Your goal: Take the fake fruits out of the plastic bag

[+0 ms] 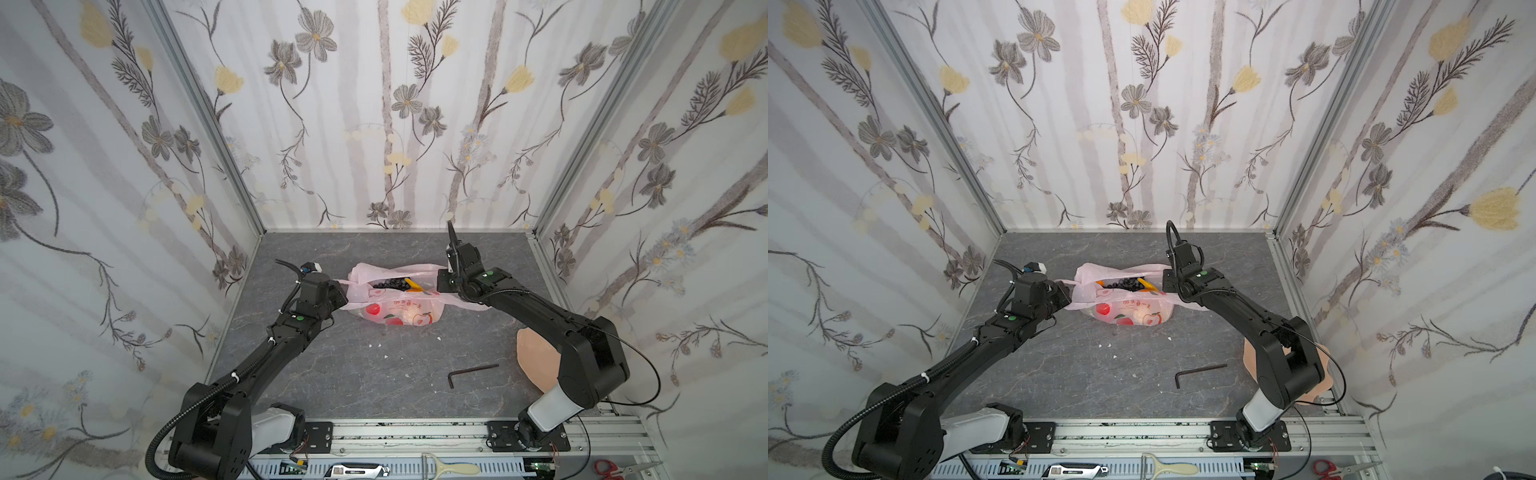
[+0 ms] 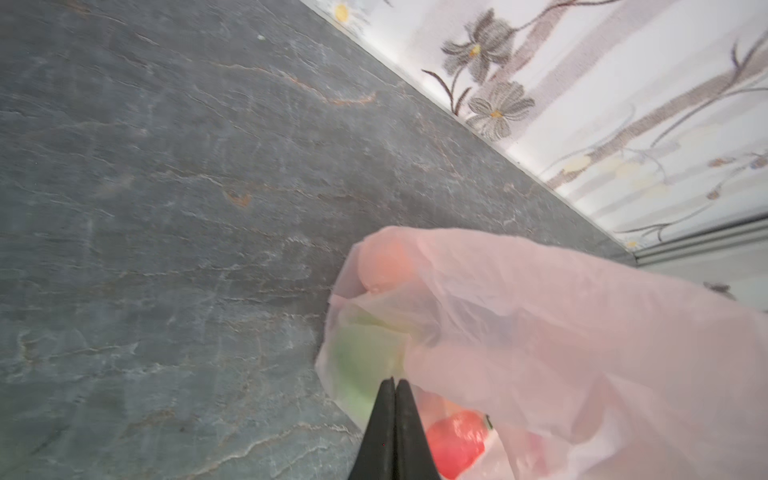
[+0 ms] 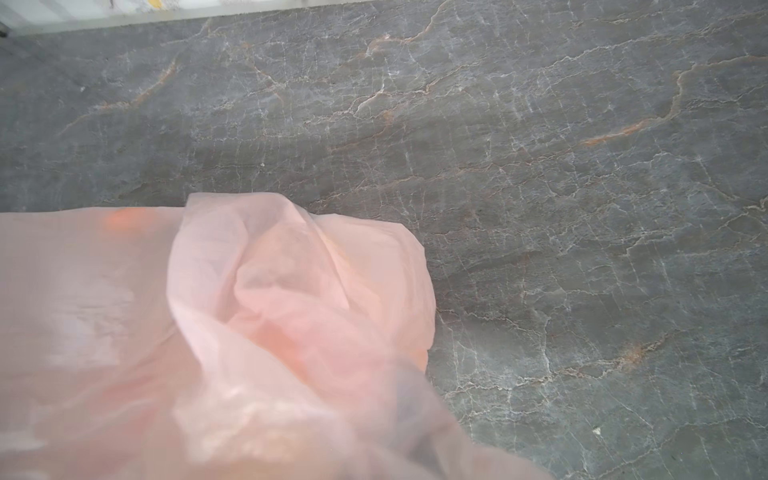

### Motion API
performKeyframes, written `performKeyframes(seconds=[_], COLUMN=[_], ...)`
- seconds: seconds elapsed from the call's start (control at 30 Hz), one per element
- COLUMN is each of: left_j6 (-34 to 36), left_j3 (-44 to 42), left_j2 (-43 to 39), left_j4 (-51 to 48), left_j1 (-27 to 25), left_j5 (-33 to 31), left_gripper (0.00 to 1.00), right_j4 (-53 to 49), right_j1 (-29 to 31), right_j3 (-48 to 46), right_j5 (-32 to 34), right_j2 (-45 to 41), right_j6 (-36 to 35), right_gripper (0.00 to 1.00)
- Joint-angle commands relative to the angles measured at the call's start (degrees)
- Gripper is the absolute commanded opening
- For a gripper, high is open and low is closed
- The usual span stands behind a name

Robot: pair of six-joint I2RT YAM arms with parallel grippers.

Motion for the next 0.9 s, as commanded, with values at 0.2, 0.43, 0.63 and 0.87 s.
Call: performKeyframes(seconds=[0.2,0.43,0.63,0.87], left_j6=[3.31,4.14,3.69,3.34], left_j3=[7.86,2.68,5.35,11.03], left_j2=[5.85,-8.11,-14.99,-17.62], left_j4=[-7.92,-16.82,-28.14,-42.4], left_j1=[0.56,-1.37,-5.74,-11.27], left_j5=[-2.64,-9.25,-10.23,-14.63], left_gripper=[0.32,0.78,0.84,0.85], right_j4=[8.84,7.93,6.06,5.24], right_j1=[0.35,2.83,4.23,4.96], right_j3=[-5.41,-4.12,-1.79,-1.06], right_j5=[-10.77,-8.1,-6.47,-5.59], right_j2=[-5.06,-6.0,-4.49,-5.15], right_j6=[0.05,-0.05,-1.31,-2.77], right_gripper=[0.0,0.0,0.0,0.0])
